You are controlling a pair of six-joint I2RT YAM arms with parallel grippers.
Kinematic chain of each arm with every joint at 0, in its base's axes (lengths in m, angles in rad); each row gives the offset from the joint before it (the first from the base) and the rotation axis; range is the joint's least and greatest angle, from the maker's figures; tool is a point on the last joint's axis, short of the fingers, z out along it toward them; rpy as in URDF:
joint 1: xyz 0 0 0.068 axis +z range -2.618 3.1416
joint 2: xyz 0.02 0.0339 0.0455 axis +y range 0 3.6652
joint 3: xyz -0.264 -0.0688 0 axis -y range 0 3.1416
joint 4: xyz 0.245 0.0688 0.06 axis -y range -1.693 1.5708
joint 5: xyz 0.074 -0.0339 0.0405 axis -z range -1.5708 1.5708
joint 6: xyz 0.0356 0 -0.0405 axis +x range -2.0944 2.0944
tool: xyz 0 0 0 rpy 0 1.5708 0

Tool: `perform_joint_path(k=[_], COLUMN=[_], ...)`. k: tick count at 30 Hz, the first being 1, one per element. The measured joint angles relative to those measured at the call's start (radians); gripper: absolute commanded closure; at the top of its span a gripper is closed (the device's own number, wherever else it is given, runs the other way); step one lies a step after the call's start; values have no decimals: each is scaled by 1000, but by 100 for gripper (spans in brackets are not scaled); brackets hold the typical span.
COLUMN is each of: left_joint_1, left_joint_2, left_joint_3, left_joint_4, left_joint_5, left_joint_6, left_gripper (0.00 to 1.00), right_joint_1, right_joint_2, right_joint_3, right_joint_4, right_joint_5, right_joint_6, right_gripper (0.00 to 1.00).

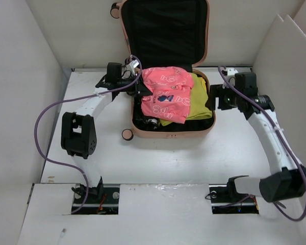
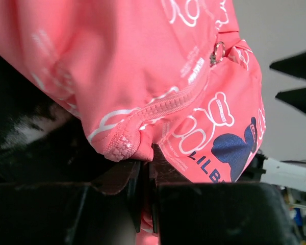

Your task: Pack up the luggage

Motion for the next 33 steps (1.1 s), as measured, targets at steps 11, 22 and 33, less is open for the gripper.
perform_joint_path(k=[11, 22, 33], left_joint_1=[-3, -2, -9], left_joint_2=[-32, -8, 143], left_joint_3=[38, 55, 272], left_joint_4=[-158, -187, -321], left_joint_5=[-26, -6, 41], left_joint_6=[166, 227, 278], left_gripper=[53, 70, 73], right_joint_1=[45, 85, 115], right_joint_2=[495, 769, 692], right_joint_3=[320, 389, 343], right_joint_4=[290, 497, 556], right_joint_5=[-201, -390, -229], right_joint_6=[100, 232, 207], right_gripper=[17, 95, 100])
